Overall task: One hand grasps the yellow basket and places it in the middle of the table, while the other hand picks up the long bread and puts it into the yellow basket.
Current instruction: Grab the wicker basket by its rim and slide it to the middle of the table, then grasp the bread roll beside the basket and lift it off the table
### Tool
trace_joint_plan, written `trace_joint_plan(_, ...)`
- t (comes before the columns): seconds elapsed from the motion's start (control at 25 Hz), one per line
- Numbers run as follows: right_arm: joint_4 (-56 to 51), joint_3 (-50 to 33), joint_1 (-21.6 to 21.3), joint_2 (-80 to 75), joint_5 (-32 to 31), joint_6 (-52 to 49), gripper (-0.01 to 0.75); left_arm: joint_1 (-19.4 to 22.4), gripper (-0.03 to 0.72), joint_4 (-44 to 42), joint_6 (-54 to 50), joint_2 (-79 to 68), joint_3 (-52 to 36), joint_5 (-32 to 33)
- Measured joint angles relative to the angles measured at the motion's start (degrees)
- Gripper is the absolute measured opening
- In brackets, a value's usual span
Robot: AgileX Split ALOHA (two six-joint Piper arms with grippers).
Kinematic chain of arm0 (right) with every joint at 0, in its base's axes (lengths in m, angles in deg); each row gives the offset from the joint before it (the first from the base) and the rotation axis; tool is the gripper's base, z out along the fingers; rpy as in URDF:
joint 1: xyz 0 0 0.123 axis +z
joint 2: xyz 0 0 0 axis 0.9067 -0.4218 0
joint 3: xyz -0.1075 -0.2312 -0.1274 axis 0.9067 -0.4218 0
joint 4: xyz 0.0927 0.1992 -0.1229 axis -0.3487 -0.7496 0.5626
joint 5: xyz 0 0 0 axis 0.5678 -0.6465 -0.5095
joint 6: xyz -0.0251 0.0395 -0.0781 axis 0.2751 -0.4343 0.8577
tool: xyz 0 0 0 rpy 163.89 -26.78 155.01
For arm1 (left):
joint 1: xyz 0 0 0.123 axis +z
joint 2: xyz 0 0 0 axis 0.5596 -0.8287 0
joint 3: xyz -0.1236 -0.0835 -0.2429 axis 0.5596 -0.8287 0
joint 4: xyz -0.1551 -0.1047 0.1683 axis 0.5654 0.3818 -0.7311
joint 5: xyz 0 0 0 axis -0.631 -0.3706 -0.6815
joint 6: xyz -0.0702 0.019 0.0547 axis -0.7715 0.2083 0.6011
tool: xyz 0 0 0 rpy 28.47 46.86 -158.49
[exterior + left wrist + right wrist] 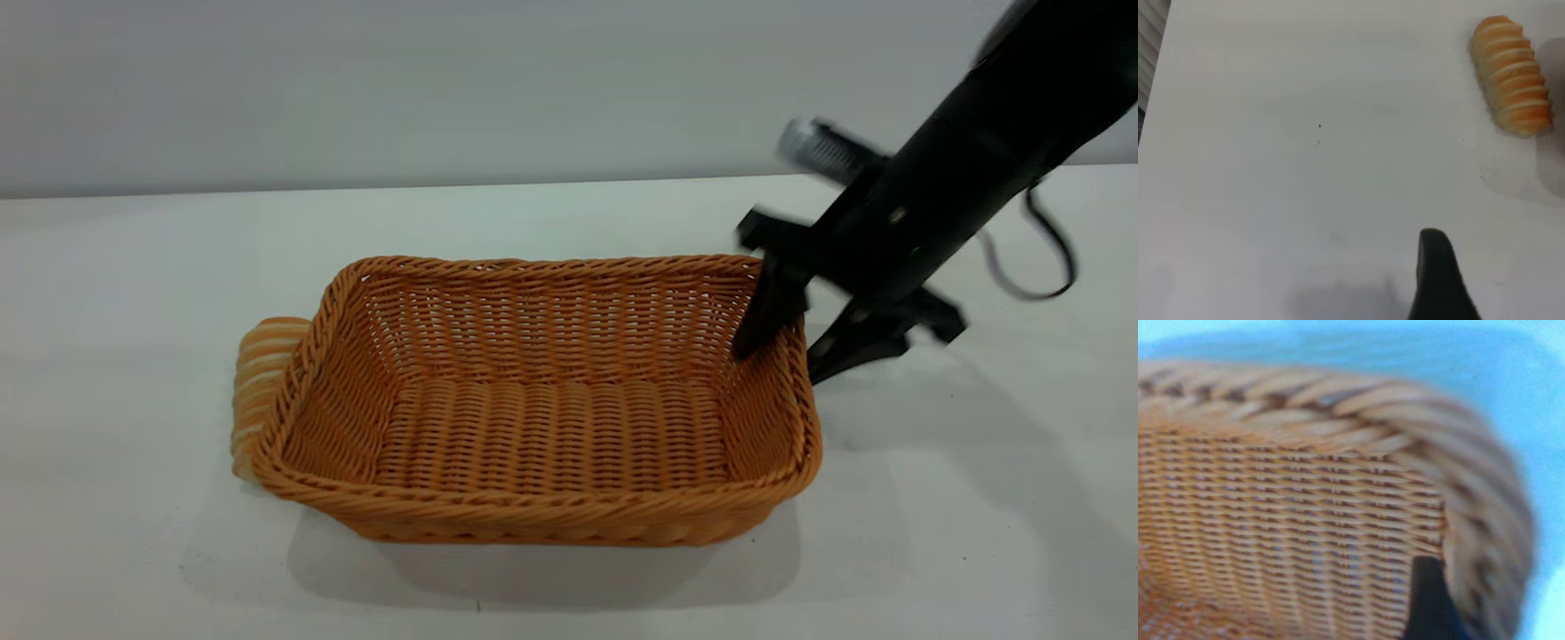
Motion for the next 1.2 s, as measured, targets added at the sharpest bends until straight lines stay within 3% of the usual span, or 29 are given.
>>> trace_joint_plan(0.16,2.52,0.0,-5.67,6.27,-5.36,1.31,0.572,0.0,0.513,0.0,-0.06,0.0,0.0,-0.14)
trace_joint_plan(0.28,10.04,0.06,-8.4,11.03,-9.6,1.89,0.565,0.0,0.513,0.0,-0.11,-0.45,0.0,-0.97)
trace_joint_plan(0.64,42.68,-2.64,-5.69,24.23,-15.34,-14.53,0.53,0.0,0.513,0.17,-2.15,-16.53,0.37,-4.2)
trace_joint_plan(0.84,45.06,-10.56,-2.84,32.34,-14.0,-16.44,0.531,0.0,0.513,0.28,-4.81,-32.68,0.37,-15.0)
trace_joint_plan(1.2,45.01,-14.03,-2.21,37.16,-12.98,-16.56,0.531,-0.48,0.513,1.21,-5.7,-61.96,1.95,-46.07)
